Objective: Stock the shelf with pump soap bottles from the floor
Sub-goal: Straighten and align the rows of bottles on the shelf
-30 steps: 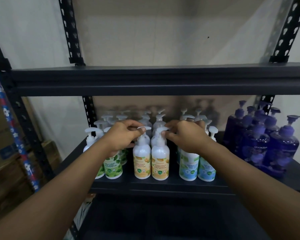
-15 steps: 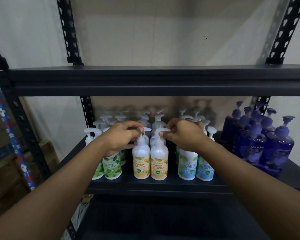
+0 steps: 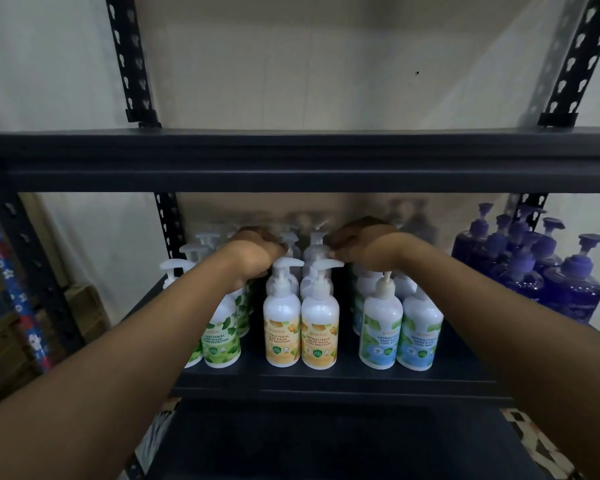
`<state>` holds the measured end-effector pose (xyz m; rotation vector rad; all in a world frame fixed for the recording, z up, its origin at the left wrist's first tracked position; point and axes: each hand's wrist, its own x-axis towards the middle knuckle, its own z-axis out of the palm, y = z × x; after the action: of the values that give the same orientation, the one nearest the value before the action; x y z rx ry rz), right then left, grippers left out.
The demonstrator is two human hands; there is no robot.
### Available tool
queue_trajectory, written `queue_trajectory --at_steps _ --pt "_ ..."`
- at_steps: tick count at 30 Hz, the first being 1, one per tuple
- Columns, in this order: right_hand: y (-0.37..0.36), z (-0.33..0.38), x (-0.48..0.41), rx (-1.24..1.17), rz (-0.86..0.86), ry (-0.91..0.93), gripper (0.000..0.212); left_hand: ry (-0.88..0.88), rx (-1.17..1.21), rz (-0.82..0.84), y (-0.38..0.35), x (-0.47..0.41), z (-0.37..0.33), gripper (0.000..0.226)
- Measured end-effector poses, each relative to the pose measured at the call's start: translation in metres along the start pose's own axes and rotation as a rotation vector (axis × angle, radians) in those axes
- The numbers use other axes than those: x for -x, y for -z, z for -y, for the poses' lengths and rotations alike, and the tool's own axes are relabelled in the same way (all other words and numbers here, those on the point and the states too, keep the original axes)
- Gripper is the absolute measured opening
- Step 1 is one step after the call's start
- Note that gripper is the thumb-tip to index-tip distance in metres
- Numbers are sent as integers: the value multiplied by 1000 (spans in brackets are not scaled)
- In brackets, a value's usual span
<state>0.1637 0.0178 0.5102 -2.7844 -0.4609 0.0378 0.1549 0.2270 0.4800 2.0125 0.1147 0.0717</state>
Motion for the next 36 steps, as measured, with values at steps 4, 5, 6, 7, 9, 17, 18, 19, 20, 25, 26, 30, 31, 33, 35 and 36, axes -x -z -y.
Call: queue_trajectory --at_steps 4,5,6,7,9,17,18,19,20,25,26,30,31,33,35,36 --pt "1 -4 -9 -91 2 7 34 29 -18 -5 -3 -7 -2 24" --pt "1 -4 -10 -106 4 14 33 41 -3 -4 -3 -8 -2 26" --pt "1 -5 -10 -109 9 22 32 52 17 5 -3 -9 -2 24" --pt "1 -5 -10 -109 13 29 32 63 39 21 -3 -9 -1 21" --pt "0 -5 -9 -105 16 30 34 76 84 50 -3 -10 0 21" --pt "0 -2 -10 -67 20 37 35 117 106 139 -1 -11 -3 32" --pt "0 -2 -11 -69 21 36 36 121 111 141 -2 -11 -3 33" --pt "0 -2 -12 -72 22 36 37 127 115 144 -1 -10 -4 35" --pt "-1 -2 -12 -77 23 35 37 128 112 149 -2 -10 -4 35" --pt "2 -6 -16 -120 20 20 30 136 140 113 -1 -16 -2 26" --pt "3 -8 -19 -150 -8 20 27 121 166 93 -2 -20 -1 22" --pt "2 -19 -40 -211 -136 13 29 57 213 4 -7 -35 0 46" --pt "1 -21 -46 -194 -136 3 31 58 220 2 -9 -36 0 48" --pt "-1 -25 -56 -145 -116 -10 36 62 262 25 -11 -41 2 49" --pt "-3 -27 -62 -76 -88 -13 40 72 321 53 -11 -45 5 49" --pt "-4 -28 -65 -48 -74 -14 42 83 344 62 -11 -48 6 48"
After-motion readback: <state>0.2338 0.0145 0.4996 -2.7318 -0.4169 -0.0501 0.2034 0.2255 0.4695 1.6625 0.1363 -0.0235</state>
